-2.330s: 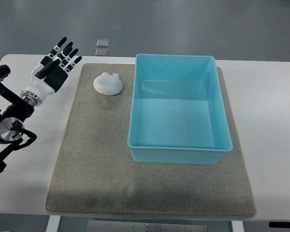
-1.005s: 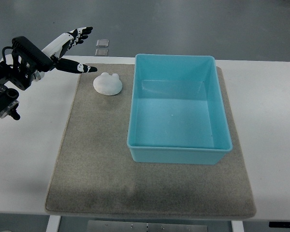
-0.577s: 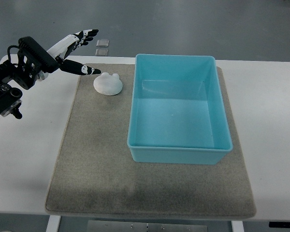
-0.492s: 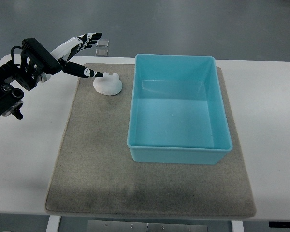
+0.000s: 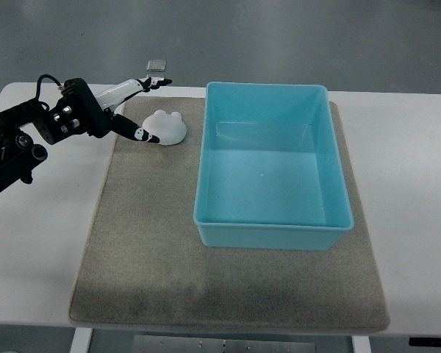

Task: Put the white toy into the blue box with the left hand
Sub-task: 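Lower the left hand over the bunny toy and close fingers around it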

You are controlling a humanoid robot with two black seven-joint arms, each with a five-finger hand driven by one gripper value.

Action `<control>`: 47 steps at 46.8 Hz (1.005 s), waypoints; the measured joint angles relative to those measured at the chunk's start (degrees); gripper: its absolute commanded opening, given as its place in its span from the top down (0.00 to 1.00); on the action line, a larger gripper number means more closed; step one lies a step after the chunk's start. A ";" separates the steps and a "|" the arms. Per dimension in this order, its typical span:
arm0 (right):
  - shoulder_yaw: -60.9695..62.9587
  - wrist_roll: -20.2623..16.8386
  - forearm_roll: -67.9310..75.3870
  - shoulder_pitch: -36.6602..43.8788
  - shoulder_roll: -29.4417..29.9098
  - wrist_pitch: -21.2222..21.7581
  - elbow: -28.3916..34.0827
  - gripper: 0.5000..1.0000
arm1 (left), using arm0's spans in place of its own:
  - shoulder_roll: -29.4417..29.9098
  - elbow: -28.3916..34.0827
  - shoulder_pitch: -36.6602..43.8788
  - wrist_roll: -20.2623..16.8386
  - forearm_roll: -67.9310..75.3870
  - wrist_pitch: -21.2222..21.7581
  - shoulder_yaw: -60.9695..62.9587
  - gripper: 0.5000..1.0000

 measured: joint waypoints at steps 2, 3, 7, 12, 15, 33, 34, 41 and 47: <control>0.00 0.00 0.00 0.00 0.00 0.00 0.00 0.13 | -0.08 0.35 -0.07 0.00 0.44 0.04 0.04 0.09; 0.00 0.00 0.00 0.00 0.00 0.00 0.00 0.13 | -0.10 0.51 -0.09 0.00 0.55 0.04 0.06 0.09; 0.00 0.00 0.00 0.00 0.00 0.00 0.00 0.13 | -0.34 1.72 -0.42 0.00 1.80 0.08 0.12 0.13; 0.00 0.00 0.01 0.00 0.00 0.00 0.00 0.13 | -0.63 2.94 -0.54 0.00 4.78 0.20 0.18 0.17; 0.00 0.00 0.03 0.00 0.00 0.00 0.00 0.13 | -0.70 3.25 -0.55 -0.09 5.87 0.56 0.18 0.20; 0.00 0.00 0.03 -0.01 0.00 0.00 0.00 0.13 | -4.13 6.42 -1.25 -0.37 7.70 2.99 2.11 0.28; 0.00 0.00 0.03 -0.01 0.00 0.00 0.00 0.13 | -4.35 6.50 -1.25 -0.37 7.78 3.00 2.12 0.28; 0.00 -0.01 0.02 0.00 0.00 0.00 0.00 0.13 | -4.86 6.68 -1.25 -0.35 7.87 3.06 2.23 0.35; 0.00 0.00 -0.01 0.00 0.00 0.00 0.00 0.13 | -5.55 7.95 -1.26 -0.27 8.22 3.62 2.62 0.37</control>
